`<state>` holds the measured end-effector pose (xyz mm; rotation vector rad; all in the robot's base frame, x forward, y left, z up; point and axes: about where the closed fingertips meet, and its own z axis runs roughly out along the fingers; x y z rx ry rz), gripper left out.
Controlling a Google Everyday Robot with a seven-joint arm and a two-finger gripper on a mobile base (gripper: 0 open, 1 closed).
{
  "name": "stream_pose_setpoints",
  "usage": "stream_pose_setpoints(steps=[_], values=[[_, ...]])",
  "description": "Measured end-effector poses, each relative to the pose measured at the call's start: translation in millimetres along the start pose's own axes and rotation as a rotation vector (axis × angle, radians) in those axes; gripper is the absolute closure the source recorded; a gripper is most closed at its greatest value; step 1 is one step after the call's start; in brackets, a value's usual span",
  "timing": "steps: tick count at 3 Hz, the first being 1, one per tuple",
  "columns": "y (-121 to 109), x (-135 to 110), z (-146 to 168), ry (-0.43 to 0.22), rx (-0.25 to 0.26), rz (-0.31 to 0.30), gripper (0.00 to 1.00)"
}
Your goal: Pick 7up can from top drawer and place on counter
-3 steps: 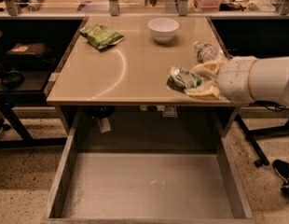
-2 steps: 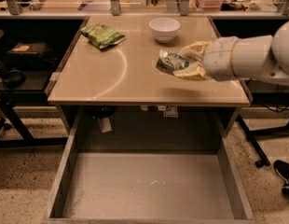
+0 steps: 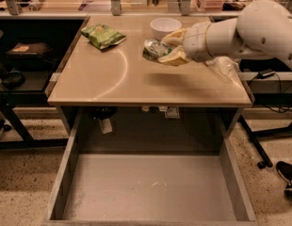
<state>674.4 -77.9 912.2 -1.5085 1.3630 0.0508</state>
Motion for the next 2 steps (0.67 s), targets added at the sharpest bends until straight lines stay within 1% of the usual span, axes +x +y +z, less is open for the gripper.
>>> stream_pose_setpoints(steps=[2], values=[[-28.1, 7.3, 56.5, -0.022, -0.072, 0.038, 1.00]])
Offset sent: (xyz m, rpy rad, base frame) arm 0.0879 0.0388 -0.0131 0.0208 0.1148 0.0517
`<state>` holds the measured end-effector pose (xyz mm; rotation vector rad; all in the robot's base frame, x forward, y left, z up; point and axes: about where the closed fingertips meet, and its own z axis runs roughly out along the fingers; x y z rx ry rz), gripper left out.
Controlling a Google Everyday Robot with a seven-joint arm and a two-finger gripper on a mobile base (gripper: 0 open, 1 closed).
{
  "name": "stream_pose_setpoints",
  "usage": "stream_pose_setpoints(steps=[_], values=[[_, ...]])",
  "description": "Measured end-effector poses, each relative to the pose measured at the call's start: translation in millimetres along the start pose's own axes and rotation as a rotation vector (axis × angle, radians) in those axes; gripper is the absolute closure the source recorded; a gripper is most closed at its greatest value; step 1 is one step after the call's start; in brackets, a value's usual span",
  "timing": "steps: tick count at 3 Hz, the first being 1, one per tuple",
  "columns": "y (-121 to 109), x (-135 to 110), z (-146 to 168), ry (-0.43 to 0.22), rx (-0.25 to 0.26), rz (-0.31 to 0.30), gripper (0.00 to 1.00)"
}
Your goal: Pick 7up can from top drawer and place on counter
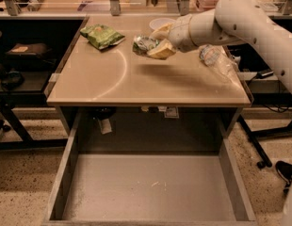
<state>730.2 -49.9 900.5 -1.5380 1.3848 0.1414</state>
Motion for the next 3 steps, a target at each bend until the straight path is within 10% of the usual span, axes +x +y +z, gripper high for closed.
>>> stream_pose_setpoints(steps=[3], values=[[-3.4, 23.8, 57.4, 0.085, -0.081, 0.105, 1.00]])
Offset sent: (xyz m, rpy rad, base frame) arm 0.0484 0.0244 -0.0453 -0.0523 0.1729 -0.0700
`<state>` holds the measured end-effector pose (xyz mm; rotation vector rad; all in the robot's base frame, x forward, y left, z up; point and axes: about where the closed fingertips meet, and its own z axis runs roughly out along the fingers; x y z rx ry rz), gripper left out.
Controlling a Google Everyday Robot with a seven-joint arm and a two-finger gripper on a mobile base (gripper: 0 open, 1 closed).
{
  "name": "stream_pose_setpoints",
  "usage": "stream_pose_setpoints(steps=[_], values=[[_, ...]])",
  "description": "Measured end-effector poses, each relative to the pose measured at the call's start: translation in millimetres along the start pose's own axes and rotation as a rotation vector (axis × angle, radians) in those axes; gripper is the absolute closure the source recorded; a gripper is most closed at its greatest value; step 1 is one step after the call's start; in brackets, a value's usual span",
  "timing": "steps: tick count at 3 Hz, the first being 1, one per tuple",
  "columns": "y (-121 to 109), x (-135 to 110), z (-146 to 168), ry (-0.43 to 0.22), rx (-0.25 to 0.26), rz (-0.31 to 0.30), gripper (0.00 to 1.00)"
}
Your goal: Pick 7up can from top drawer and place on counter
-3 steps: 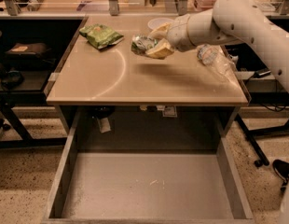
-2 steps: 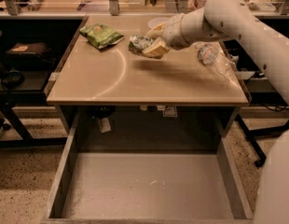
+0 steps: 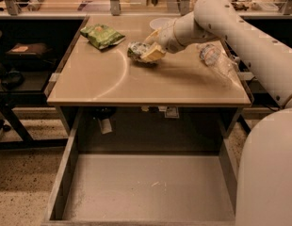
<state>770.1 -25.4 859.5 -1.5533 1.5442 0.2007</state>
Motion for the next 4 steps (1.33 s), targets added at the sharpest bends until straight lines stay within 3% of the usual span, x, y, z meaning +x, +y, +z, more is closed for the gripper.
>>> stream_pose_setpoints(steps=[1, 4], values=[[0.5, 1.1, 2.3, 0.004, -0.004, 0.004, 0.87], [0.5, 1.1, 2.4, 0.004, -0.004, 0.004, 0.17]])
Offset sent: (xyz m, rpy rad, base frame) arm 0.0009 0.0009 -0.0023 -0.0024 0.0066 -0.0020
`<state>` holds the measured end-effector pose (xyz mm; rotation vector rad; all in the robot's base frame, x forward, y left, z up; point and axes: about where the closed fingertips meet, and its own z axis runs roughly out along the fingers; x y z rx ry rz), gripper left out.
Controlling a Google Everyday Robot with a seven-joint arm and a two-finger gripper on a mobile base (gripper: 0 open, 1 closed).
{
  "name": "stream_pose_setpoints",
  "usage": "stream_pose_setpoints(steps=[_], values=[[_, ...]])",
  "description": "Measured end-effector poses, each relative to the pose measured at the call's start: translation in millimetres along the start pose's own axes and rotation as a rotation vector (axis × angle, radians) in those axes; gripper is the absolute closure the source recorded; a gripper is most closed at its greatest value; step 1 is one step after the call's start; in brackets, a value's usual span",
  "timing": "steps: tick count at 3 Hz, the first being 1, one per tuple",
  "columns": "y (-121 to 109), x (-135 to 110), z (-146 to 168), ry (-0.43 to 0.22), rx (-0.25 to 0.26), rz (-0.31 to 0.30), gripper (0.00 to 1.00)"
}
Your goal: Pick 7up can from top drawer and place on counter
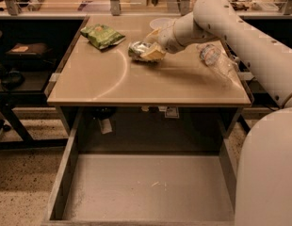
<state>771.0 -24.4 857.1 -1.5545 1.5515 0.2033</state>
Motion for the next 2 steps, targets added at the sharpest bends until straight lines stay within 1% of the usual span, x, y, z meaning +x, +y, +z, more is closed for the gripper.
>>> stream_pose_setpoints(steps=[1, 2], values=[[0.1, 0.0, 0.1, 0.000, 0.000, 0.000, 0.00], [0.1, 0.0, 0.1, 0.000, 0.000, 0.000, 0.00]])
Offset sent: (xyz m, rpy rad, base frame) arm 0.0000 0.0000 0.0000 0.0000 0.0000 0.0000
